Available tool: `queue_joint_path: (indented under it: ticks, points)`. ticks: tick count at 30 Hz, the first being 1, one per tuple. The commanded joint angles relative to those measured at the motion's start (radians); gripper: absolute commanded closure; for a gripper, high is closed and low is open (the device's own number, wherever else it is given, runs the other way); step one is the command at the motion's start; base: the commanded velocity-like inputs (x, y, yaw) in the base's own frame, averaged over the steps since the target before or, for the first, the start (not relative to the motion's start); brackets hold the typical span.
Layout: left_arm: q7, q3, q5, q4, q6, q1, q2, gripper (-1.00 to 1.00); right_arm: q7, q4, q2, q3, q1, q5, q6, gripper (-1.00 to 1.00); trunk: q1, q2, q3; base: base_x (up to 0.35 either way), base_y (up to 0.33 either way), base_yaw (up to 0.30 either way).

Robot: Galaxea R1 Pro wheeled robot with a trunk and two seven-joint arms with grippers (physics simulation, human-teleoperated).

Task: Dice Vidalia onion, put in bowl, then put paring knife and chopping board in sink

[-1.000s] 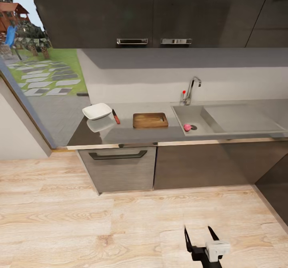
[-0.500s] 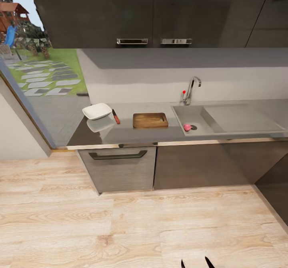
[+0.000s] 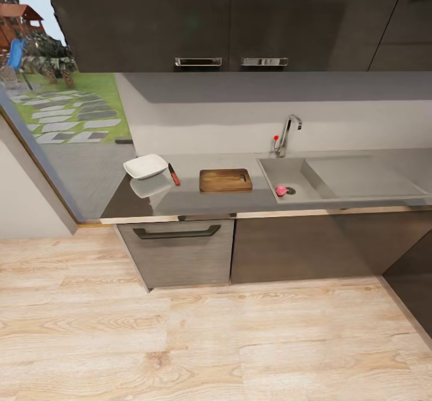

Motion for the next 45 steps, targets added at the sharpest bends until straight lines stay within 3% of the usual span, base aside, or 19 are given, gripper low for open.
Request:
queue_joint_path:
  ticks: [1,6,16,27,45]
  points:
    - [-0.004,0.004,0.003,-0.001,-0.001,0.0,-0.001,-1.0,0.009,0.002,-0.003,-0.005,0.0,0.002,-0.002,-1.0,0.001,-0.002,-0.001,0.0,0.0,0.0]
    - [-0.003,0.004,0.003,0.0,-0.001,0.0,-0.001,-1.0,0.009,0.016,-0.021,-0.006,0.0,0.0,-0.001,-1.0,0.001,-0.002,-0.001,0.0,0.0,0.0]
    - [-0.003,0.004,0.003,0.006,-0.002,0.0,0.0,-1.0,0.008,0.021,-0.021,-0.006,0.0,-0.004,-0.009,-1.0,0.001,-0.002,0.0,0.0,0.0,0.0]
    - [-0.003,0.004,0.003,0.02,-0.005,0.0,0.001,-1.0,0.008,0.023,-0.02,-0.006,0.0,-0.052,-0.01,-1.0,0.001,-0.002,0.016,0.0,0.0,0.0]
    - [-0.003,0.004,0.003,0.022,-0.005,0.0,-0.001,-1.0,0.008,0.032,-0.02,-0.006,0.0,-0.057,-0.011,-1.0,0.001,-0.002,0.044,0.0,0.0,0.0]
